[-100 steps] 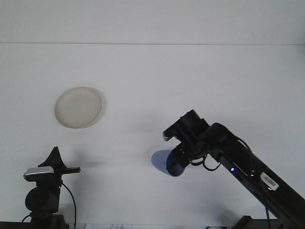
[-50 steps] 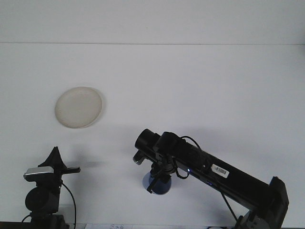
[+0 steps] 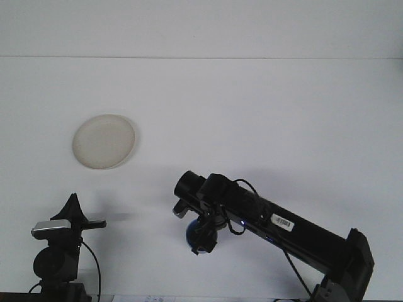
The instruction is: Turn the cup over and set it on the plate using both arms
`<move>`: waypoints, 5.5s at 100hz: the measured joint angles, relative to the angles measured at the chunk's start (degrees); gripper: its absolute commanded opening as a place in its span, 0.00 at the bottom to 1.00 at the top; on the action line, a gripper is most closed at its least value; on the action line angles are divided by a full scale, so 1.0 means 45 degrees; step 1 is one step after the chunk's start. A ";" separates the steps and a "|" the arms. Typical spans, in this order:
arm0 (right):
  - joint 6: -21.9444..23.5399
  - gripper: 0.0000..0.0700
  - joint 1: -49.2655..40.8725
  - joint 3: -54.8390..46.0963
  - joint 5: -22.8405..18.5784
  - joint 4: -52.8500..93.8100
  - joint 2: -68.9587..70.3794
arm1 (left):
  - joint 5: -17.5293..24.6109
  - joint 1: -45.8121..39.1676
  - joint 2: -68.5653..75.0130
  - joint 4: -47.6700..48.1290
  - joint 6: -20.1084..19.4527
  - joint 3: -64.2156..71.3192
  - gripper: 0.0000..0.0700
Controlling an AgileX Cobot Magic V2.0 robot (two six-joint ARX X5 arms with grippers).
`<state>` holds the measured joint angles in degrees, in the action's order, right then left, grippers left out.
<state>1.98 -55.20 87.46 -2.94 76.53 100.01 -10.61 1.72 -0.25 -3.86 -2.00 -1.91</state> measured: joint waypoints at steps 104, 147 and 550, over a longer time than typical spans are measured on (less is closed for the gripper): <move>0.0413 0.66 0.0005 -0.7043 0.4711 -0.8859 -1.3610 | 0.0000 0.0000 0.0000 0.0000 0.0000 0.0000 0.02; 0.0291 0.65 0.0000 -1.2235 0.4716 -1.1827 -1.9006 | 0.0000 0.0000 0.0000 0.0000 0.1137 0.0000 0.02; 0.0272 0.65 0.0000 -1.2235 0.5042 -1.0962 -1.9054 | 0.0986 -0.0651 -2.2202 1.1103 -0.0665 -2.0550 0.01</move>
<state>3.20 -55.20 32.40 19.75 27.20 14.26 -6.17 -1.21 -100.16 46.11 -4.99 -94.39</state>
